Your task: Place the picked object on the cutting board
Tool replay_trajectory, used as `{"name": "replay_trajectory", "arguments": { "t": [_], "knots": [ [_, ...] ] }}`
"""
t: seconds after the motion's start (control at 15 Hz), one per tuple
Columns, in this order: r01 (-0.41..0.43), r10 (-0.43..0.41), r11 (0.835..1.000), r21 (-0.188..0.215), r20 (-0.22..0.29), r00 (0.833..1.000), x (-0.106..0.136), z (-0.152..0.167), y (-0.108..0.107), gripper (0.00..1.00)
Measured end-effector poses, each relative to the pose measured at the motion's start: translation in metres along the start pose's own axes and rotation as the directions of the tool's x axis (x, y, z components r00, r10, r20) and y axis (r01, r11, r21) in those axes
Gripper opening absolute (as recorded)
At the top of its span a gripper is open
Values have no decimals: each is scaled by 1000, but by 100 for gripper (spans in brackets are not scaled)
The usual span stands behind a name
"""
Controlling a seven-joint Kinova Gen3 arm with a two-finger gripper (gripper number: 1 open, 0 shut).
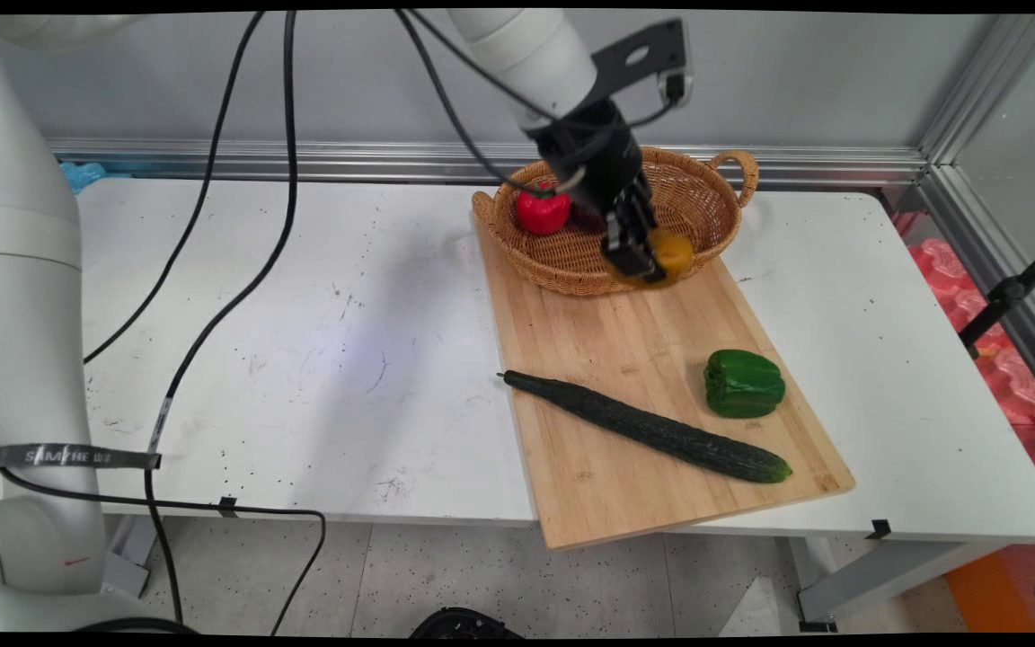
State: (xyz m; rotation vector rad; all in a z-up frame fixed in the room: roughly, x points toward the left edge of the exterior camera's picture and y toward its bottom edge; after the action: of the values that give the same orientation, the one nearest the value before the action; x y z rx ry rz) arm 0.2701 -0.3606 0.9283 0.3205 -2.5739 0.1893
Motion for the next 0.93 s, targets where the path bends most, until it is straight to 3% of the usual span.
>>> {"name": "replay_trajectory", "arguments": {
  "t": [0.47,0.93],
  "knots": [
    [-58,59,998,-25,42,997,-13,50,17,0],
    [-50,51,998,-24,79,996,-26,99,20,0]
  ]
}}
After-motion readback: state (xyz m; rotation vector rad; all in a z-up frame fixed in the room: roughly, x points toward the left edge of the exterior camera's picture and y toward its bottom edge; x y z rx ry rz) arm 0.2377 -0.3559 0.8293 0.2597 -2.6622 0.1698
